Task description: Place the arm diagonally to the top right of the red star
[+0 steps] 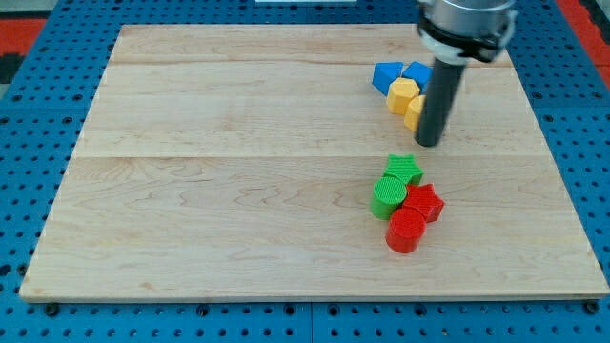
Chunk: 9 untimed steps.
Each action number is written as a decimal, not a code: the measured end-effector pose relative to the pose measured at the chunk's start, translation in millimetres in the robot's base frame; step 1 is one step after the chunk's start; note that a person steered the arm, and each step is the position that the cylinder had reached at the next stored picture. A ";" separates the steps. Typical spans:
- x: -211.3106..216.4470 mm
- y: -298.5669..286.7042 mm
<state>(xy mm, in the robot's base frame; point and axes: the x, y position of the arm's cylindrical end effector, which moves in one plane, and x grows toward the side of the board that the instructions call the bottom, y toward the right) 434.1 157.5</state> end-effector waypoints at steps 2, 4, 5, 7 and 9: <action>64.8 9.5; 48.8 28.9; 39.1 35.3; 11.6 35.3; 5.0 35.3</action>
